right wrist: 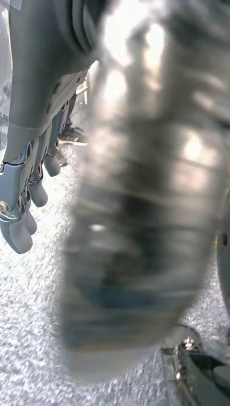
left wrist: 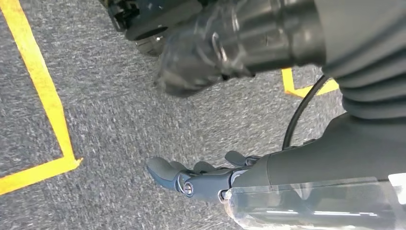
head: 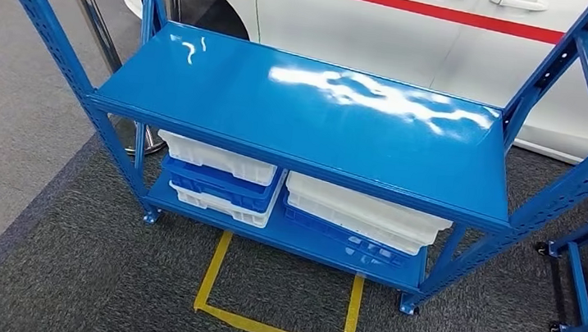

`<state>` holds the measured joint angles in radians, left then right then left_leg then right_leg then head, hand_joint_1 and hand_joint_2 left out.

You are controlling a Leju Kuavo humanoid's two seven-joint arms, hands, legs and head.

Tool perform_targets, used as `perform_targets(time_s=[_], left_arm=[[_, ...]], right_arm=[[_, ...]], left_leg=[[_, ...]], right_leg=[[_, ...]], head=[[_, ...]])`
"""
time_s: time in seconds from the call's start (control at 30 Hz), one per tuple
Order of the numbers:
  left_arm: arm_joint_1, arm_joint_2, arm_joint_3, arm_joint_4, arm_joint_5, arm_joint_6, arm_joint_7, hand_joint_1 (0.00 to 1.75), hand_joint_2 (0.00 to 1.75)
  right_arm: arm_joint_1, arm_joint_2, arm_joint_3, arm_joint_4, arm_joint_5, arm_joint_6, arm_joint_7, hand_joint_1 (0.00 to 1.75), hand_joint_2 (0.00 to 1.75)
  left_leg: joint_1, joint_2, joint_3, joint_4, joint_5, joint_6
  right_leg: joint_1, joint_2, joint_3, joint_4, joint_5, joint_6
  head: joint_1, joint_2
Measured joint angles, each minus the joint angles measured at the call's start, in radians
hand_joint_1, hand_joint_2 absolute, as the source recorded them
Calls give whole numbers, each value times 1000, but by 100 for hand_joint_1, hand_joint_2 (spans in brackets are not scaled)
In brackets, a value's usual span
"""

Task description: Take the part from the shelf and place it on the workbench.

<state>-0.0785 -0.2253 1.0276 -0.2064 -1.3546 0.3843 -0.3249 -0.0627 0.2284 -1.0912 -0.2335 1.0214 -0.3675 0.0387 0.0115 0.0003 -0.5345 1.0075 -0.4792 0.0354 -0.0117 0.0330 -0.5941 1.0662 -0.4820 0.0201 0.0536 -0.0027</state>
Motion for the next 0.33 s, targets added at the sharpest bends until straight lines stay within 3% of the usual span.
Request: perform_targets(time_s=[0.1, 0.13, 0.17, 0.2, 0.27, 0.33], left_arm=[[1, 0, -2, 0, 0, -1, 1, 0, 175], [2, 0, -2, 0, 0, -1, 1, 0, 175], [2, 0, -2, 0, 0, -2, 1, 0, 175], [2, 0, -3, 0, 0, -2, 1, 0, 175], [2, 0, -4, 0, 0, -3, 1, 0, 175], [1, 1, -4, 0, 1, -4, 1, 0, 175]], right_arm=[[-1, 0, 1, 0, 2, -1, 4, 0, 175], [0, 0, 1, 1, 3, -1, 4, 0, 175], [0, 0, 1, 1, 4, -2, 5, 0, 175], [1, 0, 1, 1, 5, -2, 5, 0, 175], [2, 0, 2, 1, 7, -3, 5, 0, 175], [2, 2, 2, 1, 6, -4, 5, 0, 175]], left_leg=[[-1, 10, -1, -4, 5, 10], [-1, 14, -2, -3, 4, 10], [-2, 16, -2, -2, 4, 10], [-1, 18, -2, -1, 3, 10], [-1, 19, -2, 6, -2, 7], [-5, 18, -7, 18, -11, 4]], right_leg=[[-2, -19, -77, 169, -93, 9], [-3, -20, -100, 219, -110, 11], [-3, -21, -108, 238, -108, 13], [-4, -22, -97, 218, -87, 14], [-11, -26, -33, 93, -23, 26], [-17, -26, 12, 0, 7, 35]], head=[[1, 0], [1, 0], [1, 0], [1, 0], [1, 0], [1, 0]])
